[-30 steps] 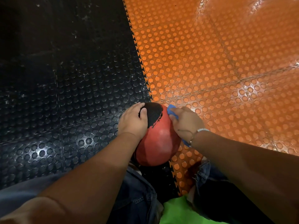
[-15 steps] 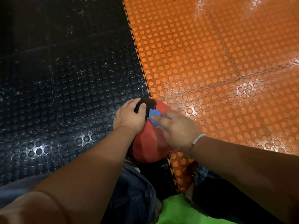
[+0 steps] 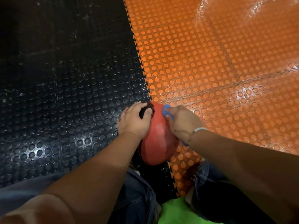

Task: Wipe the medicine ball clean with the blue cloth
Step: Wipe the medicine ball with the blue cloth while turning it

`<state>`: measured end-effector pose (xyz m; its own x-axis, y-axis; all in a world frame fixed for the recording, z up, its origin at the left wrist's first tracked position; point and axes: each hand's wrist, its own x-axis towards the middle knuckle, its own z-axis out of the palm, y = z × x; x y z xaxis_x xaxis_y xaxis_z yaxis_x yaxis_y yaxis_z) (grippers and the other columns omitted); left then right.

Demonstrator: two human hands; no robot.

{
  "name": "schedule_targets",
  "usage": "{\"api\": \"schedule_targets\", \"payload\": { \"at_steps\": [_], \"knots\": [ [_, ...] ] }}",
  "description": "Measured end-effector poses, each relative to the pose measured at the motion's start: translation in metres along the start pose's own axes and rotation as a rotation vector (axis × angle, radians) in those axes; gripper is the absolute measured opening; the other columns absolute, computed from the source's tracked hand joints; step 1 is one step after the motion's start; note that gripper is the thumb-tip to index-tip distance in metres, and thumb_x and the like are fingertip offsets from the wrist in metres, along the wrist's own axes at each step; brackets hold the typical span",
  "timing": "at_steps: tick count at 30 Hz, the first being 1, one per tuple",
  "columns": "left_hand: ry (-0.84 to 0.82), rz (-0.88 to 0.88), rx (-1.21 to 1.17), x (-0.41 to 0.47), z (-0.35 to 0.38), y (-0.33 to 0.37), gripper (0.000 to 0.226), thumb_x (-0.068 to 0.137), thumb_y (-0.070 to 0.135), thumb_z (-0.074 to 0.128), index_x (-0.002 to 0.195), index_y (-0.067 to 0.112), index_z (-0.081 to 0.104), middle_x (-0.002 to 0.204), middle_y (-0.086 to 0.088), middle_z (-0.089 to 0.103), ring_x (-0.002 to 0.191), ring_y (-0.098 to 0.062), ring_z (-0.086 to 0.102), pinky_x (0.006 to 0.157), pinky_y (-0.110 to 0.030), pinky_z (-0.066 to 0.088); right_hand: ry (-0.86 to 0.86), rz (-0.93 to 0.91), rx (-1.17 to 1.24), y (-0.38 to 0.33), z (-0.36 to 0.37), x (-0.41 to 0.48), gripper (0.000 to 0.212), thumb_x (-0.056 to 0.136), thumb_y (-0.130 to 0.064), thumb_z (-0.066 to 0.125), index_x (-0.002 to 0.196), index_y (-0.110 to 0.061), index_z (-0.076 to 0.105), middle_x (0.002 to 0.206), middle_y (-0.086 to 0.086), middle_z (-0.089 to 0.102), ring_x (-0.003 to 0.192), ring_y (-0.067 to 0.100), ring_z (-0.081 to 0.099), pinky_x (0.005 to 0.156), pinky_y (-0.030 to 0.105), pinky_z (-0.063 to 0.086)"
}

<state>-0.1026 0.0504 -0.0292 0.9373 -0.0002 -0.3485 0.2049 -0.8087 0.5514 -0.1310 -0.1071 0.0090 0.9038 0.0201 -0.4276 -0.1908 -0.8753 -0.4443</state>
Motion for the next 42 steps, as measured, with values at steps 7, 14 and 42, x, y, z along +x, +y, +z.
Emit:
{"api": "schedule_targets", "payload": {
  "at_steps": [7,14,42],
  "knots": [
    [-0.001,-0.138,-0.113,0.01,-0.008,-0.005,0.035,0.092,0.049,0.046,0.125,0.039,0.056,0.14,0.013,0.048,0.129,-0.016,0.043,0.108,-0.042,0.035,0.051,-0.121,-0.043,-0.008,0.004,-0.006,0.038,0.097,-0.029,0.038,0.134,-0.035,0.046,0.111,0.001,0.051,0.103,0.024,0.052,0.083,0.032,0.043],
    [0.001,-0.228,-0.137,0.024,-0.005,0.001,0.035,0.089,0.055,0.045,0.12,0.043,0.058,0.132,0.009,0.055,0.122,-0.02,0.049,0.103,-0.042,0.04,0.028,-0.226,-0.073,-0.02,0.01,-0.01,0.036,0.096,-0.03,0.038,0.131,-0.032,0.048,0.112,0.003,0.052,0.103,0.026,0.051,0.089,0.034,0.045],
    [0.1,0.122,-0.116,0.008,0.0,0.011,0.034,0.093,0.028,0.041,0.116,0.029,0.067,0.131,0.011,0.057,0.126,-0.014,0.046,0.108,-0.041,0.034,0.114,0.085,0.182,0.001,-0.007,0.023,0.037,0.09,-0.045,0.053,0.097,-0.013,0.07,0.098,0.011,0.067,0.088,0.029,0.06,0.072,0.031,0.047]
  ]
}}
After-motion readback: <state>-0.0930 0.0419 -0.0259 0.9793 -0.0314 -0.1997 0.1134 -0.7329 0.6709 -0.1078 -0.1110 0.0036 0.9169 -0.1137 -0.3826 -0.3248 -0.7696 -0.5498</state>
